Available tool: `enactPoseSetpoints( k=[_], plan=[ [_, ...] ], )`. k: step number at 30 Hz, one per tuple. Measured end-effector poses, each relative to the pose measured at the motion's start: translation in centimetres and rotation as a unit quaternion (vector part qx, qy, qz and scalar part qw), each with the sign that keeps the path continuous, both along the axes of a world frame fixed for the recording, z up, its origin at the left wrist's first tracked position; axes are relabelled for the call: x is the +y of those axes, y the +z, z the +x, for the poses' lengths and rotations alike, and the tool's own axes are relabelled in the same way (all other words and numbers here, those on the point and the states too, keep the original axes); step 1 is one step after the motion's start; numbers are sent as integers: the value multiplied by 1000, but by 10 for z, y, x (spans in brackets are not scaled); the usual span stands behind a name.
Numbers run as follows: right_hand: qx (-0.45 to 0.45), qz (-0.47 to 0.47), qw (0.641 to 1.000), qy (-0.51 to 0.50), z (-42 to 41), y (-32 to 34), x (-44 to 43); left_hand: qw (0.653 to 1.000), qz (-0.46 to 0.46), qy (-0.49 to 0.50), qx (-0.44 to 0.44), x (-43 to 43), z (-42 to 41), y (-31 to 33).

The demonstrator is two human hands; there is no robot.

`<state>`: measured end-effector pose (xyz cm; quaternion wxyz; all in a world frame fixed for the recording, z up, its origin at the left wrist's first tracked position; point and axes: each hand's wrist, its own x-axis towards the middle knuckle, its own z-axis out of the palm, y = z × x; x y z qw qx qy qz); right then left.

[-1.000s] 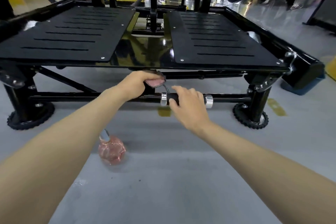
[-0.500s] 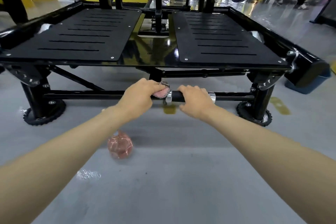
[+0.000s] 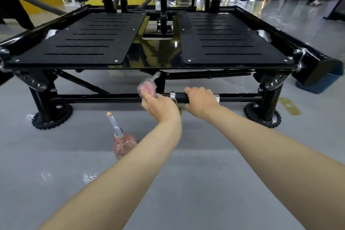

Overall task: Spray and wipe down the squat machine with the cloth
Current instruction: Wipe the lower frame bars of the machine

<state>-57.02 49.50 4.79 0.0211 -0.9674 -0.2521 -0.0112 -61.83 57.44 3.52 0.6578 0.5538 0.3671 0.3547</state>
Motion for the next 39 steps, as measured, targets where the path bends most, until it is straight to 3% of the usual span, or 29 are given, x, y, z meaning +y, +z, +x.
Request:
enactPoseSetpoints(
  k=[3, 5, 9, 14, 20, 26, 34, 39],
  plan=[
    [0, 0, 1000, 8, -1, -1, -1, 978, -194, 75, -11, 9, 17, 8],
    [-4, -1, 1000, 14, -1, -1, -1, 930, -360, 57, -55, 17, 20, 9],
    [-23, -8, 1000, 12, -4, -3, -1, 881, -458, -12, -121, 16, 5, -2],
    [-24, 0, 1000, 17, -6, -2, -2, 833, -501, -131, -193, 24, 2, -31],
    [-43, 9, 999, 15, -5, -9, -1, 824, -501, -212, -157, 27, 13, -41],
    [-53, 5, 999, 8, -7, -11, -1, 811, -483, -273, -186, 45, 15, -43],
    [-80, -8, 997, 6, -8, -13, 0, 865, -439, -171, -172, 50, 1, -36],
    [-86, -8, 996, 12, -6, -12, 0, 862, -426, -205, -183, 71, 6, -32]
  ],
)
